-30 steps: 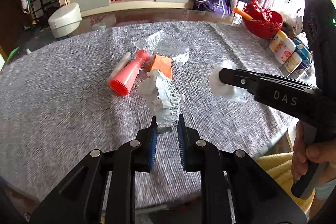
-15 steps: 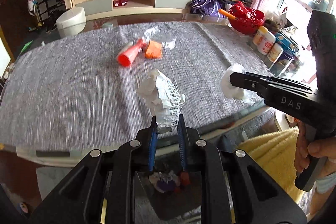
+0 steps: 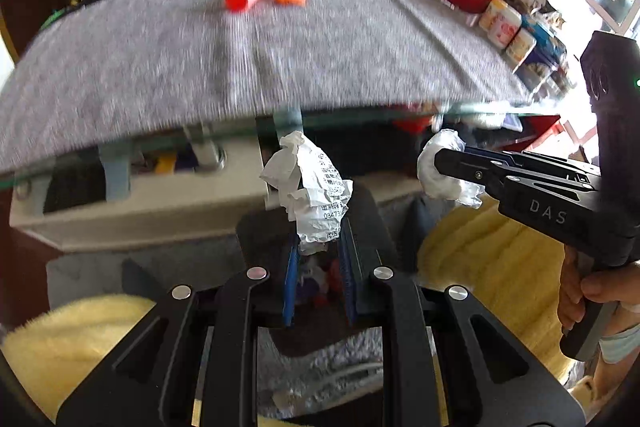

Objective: Collect trash
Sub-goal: 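Carry the bag and wrapper over the bin and open both tools to drop them, then move both open tools back toward the red horn and orange paper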

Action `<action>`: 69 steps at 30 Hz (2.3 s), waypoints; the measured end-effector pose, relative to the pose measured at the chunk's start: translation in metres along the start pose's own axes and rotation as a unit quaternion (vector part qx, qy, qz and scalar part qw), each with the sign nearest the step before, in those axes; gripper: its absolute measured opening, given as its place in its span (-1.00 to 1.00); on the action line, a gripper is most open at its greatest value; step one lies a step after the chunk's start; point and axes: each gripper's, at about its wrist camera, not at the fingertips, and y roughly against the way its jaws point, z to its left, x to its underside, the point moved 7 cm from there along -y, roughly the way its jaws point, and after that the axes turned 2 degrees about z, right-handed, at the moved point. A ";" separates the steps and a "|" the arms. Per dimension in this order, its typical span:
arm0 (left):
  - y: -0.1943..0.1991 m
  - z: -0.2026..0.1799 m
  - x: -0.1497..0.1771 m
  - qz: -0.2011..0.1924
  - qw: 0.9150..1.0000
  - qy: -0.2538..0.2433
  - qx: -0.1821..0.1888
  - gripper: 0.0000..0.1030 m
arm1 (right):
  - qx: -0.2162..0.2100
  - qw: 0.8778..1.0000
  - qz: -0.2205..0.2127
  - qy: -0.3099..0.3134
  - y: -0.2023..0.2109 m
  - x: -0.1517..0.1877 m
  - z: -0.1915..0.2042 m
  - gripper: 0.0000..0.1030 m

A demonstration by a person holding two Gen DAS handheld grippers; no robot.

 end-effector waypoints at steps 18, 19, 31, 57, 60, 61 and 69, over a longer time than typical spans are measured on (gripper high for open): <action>-0.075 0.001 0.067 0.094 0.995 0.021 0.025 -0.67 | -0.019 0.996 0.085 -0.017 -0.061 0.062 0.002 -0.64; -0.075 0.000 0.066 0.095 0.995 0.021 0.027 -0.67 | -0.019 0.996 0.086 -0.016 -0.063 0.062 0.003 -0.63; -0.074 0.011 0.062 0.091 0.995 0.023 0.016 -0.06 | -0.010 0.996 0.079 -0.031 -0.062 0.051 -0.003 0.09; -0.001 0.063 -0.059 -0.025 0.998 0.032 -0.050 0.84 | 0.034 0.998 -0.031 -0.052 0.007 -0.073 -0.049 0.92; 0.002 0.064 -0.083 -0.034 0.998 0.029 -0.050 0.84 | 0.035 0.998 -0.035 -0.048 0.006 -0.093 -0.049 0.92; 0.001 0.065 -0.089 -0.037 0.998 0.028 -0.050 0.84 | 0.034 0.998 -0.036 -0.048 0.006 -0.098 -0.048 0.92; -0.007 0.072 -0.146 -0.045 0.997 0.025 -0.050 0.84 | 0.030 0.997 -0.047 -0.048 -0.009 -0.157 -0.051 0.92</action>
